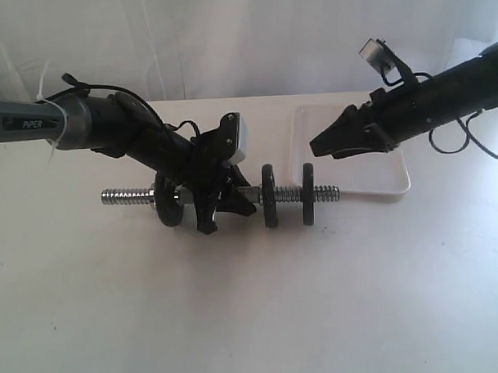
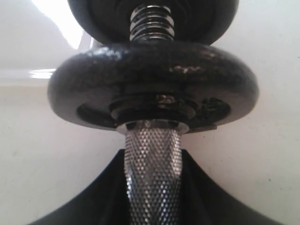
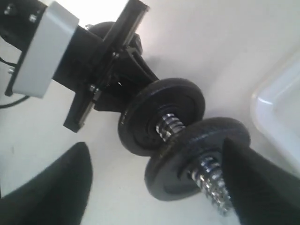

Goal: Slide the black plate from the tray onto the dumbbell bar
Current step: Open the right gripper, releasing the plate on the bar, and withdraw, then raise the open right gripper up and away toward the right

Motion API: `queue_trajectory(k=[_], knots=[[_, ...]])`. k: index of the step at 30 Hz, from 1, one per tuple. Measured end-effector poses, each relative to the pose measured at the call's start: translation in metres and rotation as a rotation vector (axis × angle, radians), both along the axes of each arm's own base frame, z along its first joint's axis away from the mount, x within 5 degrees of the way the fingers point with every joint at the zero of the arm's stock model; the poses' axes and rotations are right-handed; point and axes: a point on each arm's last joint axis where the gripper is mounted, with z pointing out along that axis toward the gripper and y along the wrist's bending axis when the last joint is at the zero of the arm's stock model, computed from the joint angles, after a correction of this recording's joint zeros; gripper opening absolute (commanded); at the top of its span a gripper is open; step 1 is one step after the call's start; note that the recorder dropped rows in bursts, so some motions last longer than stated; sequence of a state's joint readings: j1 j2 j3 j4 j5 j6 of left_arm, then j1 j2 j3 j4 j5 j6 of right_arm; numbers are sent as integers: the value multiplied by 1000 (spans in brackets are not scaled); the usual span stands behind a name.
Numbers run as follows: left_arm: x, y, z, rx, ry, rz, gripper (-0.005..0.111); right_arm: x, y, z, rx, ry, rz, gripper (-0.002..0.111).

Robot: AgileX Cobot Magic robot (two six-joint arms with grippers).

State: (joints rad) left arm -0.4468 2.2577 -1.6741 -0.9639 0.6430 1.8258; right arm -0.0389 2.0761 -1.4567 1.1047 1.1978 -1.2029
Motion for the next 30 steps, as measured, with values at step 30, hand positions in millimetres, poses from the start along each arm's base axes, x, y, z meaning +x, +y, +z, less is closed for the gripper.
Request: queue_trajectory(k=[30], knots=[[2,1,0,2,19,35,0,-3,52,5,-405,-108,-14,0]])
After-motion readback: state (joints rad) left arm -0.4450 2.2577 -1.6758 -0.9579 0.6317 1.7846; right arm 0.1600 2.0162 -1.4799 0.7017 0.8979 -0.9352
